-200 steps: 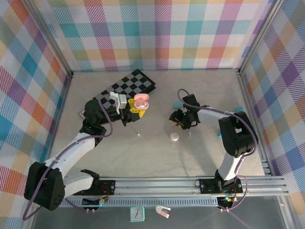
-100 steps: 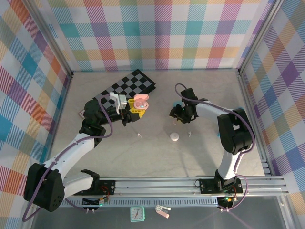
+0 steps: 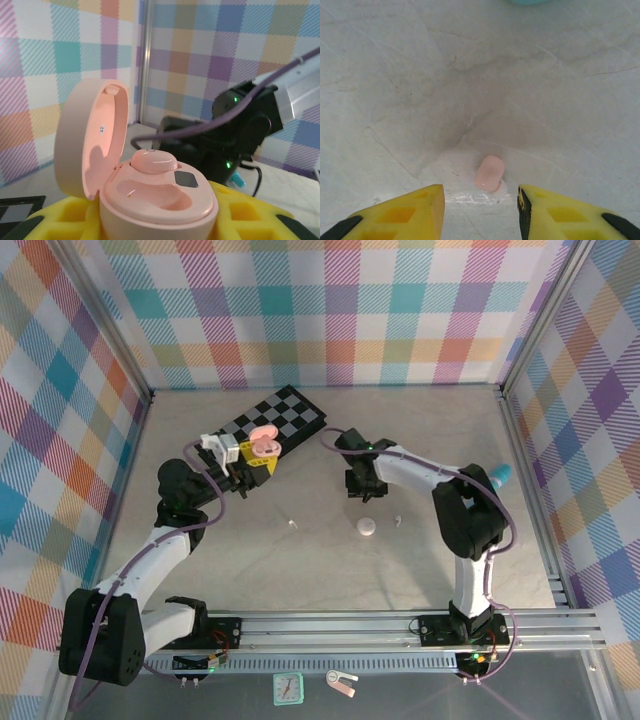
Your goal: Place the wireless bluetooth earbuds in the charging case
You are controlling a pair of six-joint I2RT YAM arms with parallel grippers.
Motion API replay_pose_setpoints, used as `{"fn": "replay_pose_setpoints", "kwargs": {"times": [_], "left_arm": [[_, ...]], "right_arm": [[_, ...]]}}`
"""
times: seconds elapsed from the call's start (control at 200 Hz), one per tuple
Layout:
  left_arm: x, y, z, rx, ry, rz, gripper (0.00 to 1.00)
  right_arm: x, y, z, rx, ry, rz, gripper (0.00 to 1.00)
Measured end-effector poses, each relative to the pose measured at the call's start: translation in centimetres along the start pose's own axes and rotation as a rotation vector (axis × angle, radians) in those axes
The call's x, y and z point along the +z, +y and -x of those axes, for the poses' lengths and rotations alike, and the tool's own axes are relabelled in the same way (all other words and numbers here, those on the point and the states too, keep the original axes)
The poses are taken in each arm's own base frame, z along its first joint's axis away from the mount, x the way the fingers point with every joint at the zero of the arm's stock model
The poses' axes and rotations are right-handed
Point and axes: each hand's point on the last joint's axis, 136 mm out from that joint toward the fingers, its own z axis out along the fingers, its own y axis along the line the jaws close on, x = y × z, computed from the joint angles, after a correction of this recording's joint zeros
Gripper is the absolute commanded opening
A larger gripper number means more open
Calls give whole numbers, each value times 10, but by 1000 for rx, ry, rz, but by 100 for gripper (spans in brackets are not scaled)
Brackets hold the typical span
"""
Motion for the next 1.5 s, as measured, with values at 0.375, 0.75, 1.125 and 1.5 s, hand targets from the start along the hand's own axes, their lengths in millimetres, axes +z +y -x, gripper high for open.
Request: {"fn": "replay_pose_setpoints", "kwargs": {"times": [0.375,0.75,1.125,1.5], "left_arm": [[-2,-1,10,5,-30,3,30],[-2,-2,11,8,-35,-1,30],[-2,-3,13,12,-41,-3,30],[-1,-1,10,4,-35,-2,30]], "right_arm": [[13,-10,-5,-139,14,-213,37],[23,-9,-5,-188,39,-251,33],[24,-6,-5,-222,49,-242,32],[21,20,0,-270,15,-117,32]]}}
